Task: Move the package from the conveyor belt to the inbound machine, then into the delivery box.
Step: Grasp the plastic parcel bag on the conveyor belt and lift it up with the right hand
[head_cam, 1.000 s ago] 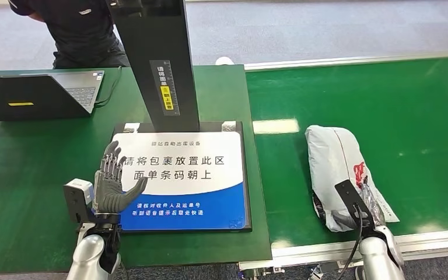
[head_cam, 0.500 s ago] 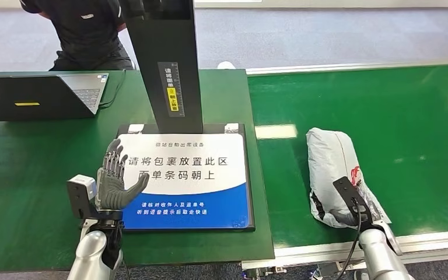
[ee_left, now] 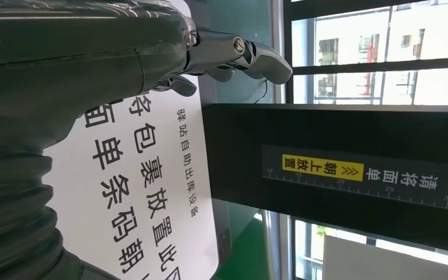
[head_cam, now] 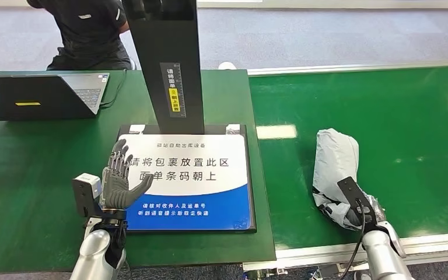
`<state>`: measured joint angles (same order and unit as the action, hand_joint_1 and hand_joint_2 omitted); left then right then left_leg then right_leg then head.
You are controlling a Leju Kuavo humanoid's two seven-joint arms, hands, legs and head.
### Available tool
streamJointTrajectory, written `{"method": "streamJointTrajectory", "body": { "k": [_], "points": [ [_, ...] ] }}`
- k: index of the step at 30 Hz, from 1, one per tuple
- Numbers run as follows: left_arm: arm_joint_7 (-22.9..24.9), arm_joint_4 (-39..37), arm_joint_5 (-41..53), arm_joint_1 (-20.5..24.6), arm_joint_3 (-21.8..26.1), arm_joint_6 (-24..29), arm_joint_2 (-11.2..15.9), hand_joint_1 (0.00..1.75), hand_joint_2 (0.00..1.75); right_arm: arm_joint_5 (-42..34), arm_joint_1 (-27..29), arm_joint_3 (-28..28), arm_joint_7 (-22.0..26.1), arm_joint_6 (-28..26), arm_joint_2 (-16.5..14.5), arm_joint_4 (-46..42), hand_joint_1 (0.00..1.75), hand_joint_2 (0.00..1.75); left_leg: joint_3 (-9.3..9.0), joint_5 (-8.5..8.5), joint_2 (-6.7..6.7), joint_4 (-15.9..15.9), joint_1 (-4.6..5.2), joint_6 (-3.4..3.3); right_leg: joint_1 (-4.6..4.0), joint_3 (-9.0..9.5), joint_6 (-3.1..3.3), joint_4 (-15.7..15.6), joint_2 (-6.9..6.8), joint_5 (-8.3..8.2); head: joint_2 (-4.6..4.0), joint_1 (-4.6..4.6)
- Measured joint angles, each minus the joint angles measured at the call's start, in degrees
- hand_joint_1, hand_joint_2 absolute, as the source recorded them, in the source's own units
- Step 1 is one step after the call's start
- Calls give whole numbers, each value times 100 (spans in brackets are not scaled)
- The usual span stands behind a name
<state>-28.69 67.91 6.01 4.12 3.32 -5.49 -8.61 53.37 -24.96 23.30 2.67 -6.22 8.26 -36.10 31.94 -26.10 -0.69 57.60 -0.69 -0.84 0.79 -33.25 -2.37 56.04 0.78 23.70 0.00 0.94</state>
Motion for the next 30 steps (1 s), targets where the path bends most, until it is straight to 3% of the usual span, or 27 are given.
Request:
{"method": "streamJointTrajectory", "body": {
  "k": [4,9,18,30],
  "points": [
    [16,0,-15,-5,-3,-1,0,0,175,187,80,-5,-80,-201,-51,-98,175,175,-2,-1,8,0,1,-3,2,7,-3,-5,-5,3,0,0],
    [64,2,-17,-35,-4,-4,-2,0,175,687,291,-43,-150,-986,-148,-294,175,175,7,2,51,0,5,-8,9,16,-16,-6,-41,10,0,2],
    [66,30,3,-89,14,-5,-2,0,175,1187,1084,-68,587,-2497,-414,-1408,175,175,83,4,59,0,16,-10,19,-56,-24,7,-59,4,0,1],
    [-78,11,5,-11,22,-19,-7,0,175,563,1654,-93,1694,-3300,-803,-2969,175,175,118,6,47,-1,16,-3,19,-111,-8,33,-52,13,0,0]
  ]
}}
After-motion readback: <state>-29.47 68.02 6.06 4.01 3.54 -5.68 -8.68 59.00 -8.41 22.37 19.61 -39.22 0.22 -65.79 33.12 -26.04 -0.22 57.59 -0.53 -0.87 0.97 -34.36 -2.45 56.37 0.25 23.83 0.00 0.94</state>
